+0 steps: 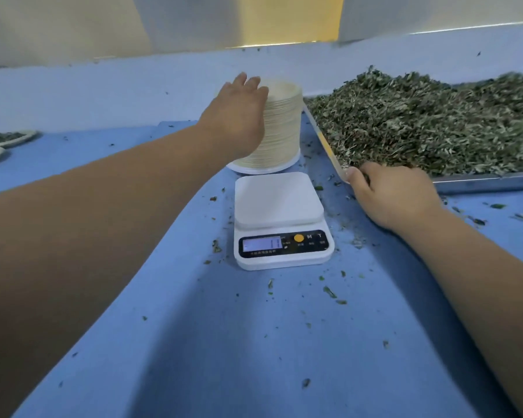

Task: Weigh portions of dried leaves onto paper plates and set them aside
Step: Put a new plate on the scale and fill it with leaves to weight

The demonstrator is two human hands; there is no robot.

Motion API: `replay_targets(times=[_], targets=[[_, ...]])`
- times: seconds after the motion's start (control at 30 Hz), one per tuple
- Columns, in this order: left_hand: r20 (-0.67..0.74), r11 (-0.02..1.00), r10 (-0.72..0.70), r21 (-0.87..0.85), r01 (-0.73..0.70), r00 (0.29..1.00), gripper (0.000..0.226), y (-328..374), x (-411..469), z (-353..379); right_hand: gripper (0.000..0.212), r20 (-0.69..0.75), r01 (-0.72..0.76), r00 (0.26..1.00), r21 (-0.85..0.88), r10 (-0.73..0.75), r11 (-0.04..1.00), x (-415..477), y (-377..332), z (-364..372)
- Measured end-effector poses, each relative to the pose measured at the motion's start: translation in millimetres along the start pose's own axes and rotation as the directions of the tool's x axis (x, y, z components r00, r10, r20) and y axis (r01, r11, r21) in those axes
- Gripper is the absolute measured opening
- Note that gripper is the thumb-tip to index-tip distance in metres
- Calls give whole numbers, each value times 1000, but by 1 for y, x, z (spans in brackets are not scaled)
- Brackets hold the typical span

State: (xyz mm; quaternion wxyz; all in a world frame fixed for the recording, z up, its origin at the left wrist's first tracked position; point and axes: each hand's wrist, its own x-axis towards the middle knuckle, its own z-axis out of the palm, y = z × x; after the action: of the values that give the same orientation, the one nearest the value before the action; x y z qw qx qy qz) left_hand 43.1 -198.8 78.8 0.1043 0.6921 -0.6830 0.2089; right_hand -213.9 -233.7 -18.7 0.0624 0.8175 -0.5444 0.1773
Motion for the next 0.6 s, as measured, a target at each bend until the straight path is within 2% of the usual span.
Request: replay_targets(times=[0.1,0.17,0.37,0.6], targets=[[40,997,-79,-9,79,996,23,2,3,1,56,-39,16,999,-7,-17,1000,0,1,5],[37,995,-93,29,92,995,25,3,9,0,56,-53,28,998,-6,-28,1000,-1,2,7],[54,967,5,255,-18,999,28,0,20,-10,57,-71,31,997,13,-30,999,0,4,9],[93,934,123,326,-147,988,26,-7,25,-8,57,-79,41,996,61,-36,997,0,5,10]])
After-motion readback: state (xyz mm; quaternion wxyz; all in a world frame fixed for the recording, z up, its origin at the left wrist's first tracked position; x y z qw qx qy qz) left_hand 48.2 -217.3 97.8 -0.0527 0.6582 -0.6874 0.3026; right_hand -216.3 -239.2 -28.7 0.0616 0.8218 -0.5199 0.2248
